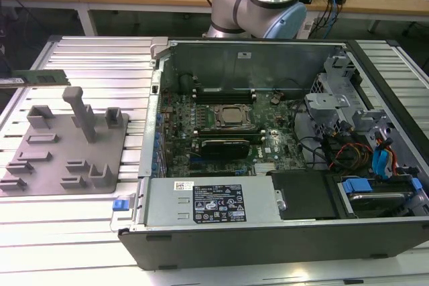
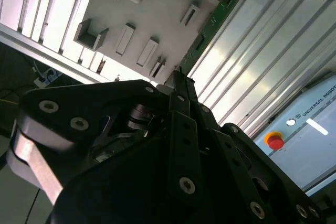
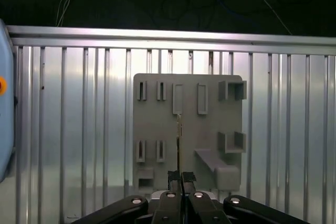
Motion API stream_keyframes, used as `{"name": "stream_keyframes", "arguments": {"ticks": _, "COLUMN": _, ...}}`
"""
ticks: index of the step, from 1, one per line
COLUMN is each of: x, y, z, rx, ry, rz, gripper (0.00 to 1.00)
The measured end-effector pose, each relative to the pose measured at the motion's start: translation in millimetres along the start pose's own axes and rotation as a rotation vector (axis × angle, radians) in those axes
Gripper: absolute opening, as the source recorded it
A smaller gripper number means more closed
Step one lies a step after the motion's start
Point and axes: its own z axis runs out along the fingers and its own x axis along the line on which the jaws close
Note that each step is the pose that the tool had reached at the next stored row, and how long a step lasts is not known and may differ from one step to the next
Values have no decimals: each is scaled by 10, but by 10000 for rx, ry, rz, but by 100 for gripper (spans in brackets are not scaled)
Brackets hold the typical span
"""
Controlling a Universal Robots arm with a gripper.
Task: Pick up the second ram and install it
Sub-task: 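Pick up the second ram and move it above second insertion slot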
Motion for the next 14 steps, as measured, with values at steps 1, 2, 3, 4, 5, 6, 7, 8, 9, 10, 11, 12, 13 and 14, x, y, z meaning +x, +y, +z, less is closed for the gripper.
{"name": "stream_keyframes", "arguments": {"ticks": 1, "x": 1, "y": -37, "z": -1, "rx": 0, "ry": 0, "rz": 2, "gripper": 9}}
{"name": "stream_keyframes", "arguments": {"ticks": 2, "x": 1, "y": -66, "z": -1, "rx": 0, "ry": -1, "rz": 3, "gripper": 9}}
{"name": "stream_keyframes", "arguments": {"ticks": 3, "x": 2, "y": -99, "z": -2, "rx": 0, "ry": -1, "rz": 5, "gripper": 9}}
{"name": "stream_keyframes", "arguments": {"ticks": 4, "x": 2, "y": -122, "z": -3, "rx": 0, "ry": 0, "rz": 6, "gripper": 9}}
{"name": "stream_keyframes", "arguments": {"ticks": 5, "x": 3, "y": -149, "z": -4, "rx": -1, "ry": 0, "rz": 7, "gripper": 9}}
{"name": "stream_keyframes", "arguments": {"ticks": 6, "x": 3, "y": -170, "z": -4, "rx": 0, "ry": 0, "rz": 8, "gripper": 9}}
{"name": "stream_keyframes", "arguments": {"ticks": 7, "x": 4, "y": -196, "z": -4, "rx": 0, "ry": 0, "rz": 8, "gripper": 9}}
{"name": "stream_keyframes", "arguments": {"ticks": 8, "x": 4, "y": -223, "z": -5, "rx": 0, "ry": 0, "rz": 9, "gripper": 9}}
{"name": "stream_keyframes", "arguments": {"ticks": 9, "x": 5, "y": -258, "z": -5, "rx": 1, "ry": 0, "rz": 8, "gripper": 9}}
{"name": "stream_keyframes", "arguments": {"ticks": 10, "x": 5, "y": -290, "z": -6, "rx": 1, "ry": -1, "rz": 9, "gripper": 9}}
{"name": "stream_keyframes", "arguments": {"ticks": 11, "x": 5, "y": -322, "z": -7, "rx": 0, "ry": 0, "rz": 10, "gripper": 9}}
{"name": "stream_keyframes", "arguments": {"ticks": 12, "x": 6, "y": -356, "z": -8, "rx": 0, "ry": 0, "rz": 10, "gripper": 9}}
{"name": "stream_keyframes", "arguments": {"ticks": 13, "x": 7, "y": -386, "z": -8, "rx": 0, "ry": -1, "rz": 11, "gripper": 9}}
{"name": "stream_keyframes", "arguments": {"ticks": 14, "x": 7, "y": -418, "z": -9, "rx": 0, "ry": 0, "rz": 10, "gripper": 9}}
